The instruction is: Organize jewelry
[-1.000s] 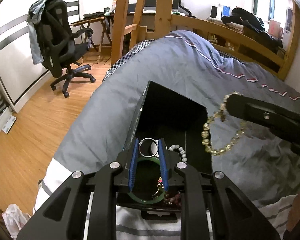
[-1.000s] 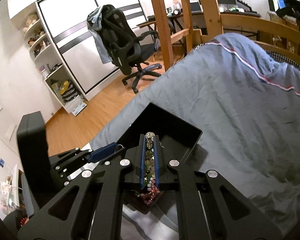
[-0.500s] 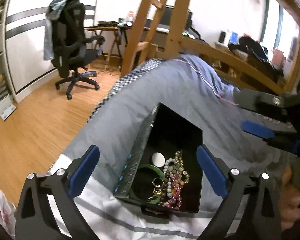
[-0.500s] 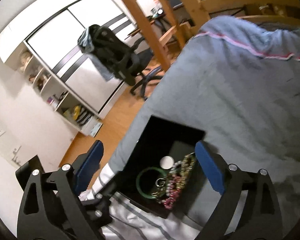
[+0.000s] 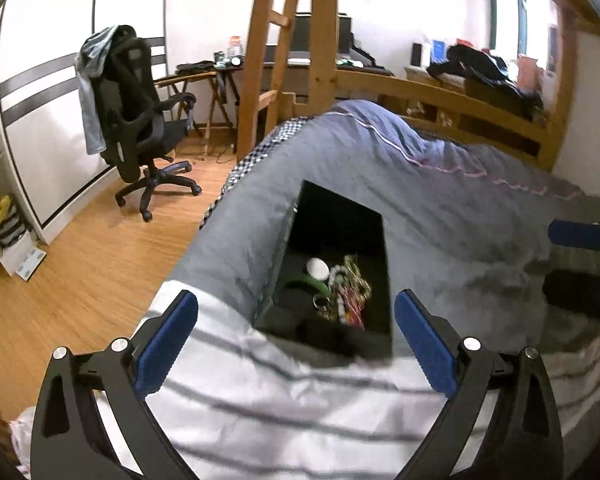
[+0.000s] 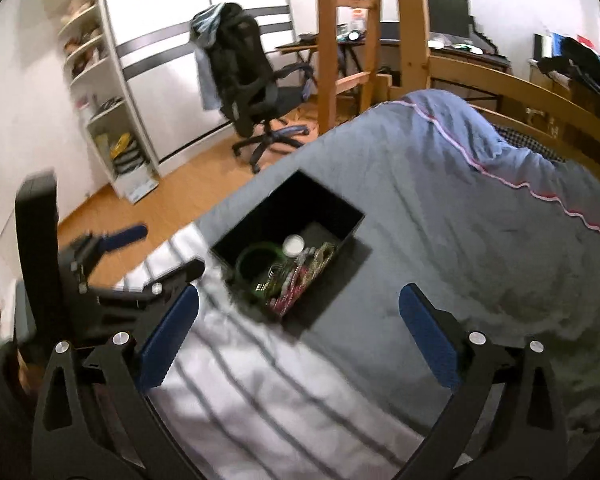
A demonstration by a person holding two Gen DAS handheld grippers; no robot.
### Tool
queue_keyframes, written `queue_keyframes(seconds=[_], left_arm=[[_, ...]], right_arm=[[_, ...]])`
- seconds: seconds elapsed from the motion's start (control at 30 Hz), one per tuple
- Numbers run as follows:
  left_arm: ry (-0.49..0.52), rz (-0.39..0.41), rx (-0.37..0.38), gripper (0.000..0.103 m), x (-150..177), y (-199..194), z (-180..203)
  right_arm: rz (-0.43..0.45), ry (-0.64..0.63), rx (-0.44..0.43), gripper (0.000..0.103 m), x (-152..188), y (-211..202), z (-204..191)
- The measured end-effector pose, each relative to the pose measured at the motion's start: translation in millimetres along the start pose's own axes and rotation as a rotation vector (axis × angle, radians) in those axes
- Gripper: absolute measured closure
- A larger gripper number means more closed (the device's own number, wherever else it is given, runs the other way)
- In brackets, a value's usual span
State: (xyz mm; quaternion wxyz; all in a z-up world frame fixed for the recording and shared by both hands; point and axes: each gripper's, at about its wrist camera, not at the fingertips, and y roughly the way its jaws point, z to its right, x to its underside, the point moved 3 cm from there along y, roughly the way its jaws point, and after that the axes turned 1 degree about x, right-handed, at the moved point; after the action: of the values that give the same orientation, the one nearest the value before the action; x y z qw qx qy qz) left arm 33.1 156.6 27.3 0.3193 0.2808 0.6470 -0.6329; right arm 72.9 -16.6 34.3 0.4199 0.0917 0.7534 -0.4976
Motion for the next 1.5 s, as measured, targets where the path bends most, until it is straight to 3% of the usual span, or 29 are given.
queue_keyframes(seconds=[0.1, 0.23, 0.6, 0.9, 1.0, 1.23, 1.5], left_arm=[[0.036, -0.022, 0.027, 0.006, 3, -9, 7], [0.094, -0.052, -0.043, 0.006, 12, -5, 17], [0.202, -0.073, -0.145, 0.006, 14, 4, 40], [0.306, -0.07, -0.151, 0.006, 6, -7, 48], [0.361, -0.064, -0.19, 0.006, 10, -9, 45], [0.186, -0.082, -0.148, 0.006, 10, -4, 19], [0.236, -0.062, -0.164, 0.006, 14, -6, 30]], right_arm=[[-0.013, 0.011, -0.02, 0.004, 13, -3, 7], [-0.009, 0.052, -0.048, 0.004, 25, -2, 20], [0.049, 0.143, -0.156, 0.004, 35, 11, 45], [0.068, 0.119, -0.123, 0.004, 44, 12, 50], [0.071, 0.1, -0.111, 0.004, 45, 12, 48], [0.074, 0.066, -0.098, 0.004, 48, 13, 41], [0.083, 0.035, -0.071, 0.004, 50, 11, 37]])
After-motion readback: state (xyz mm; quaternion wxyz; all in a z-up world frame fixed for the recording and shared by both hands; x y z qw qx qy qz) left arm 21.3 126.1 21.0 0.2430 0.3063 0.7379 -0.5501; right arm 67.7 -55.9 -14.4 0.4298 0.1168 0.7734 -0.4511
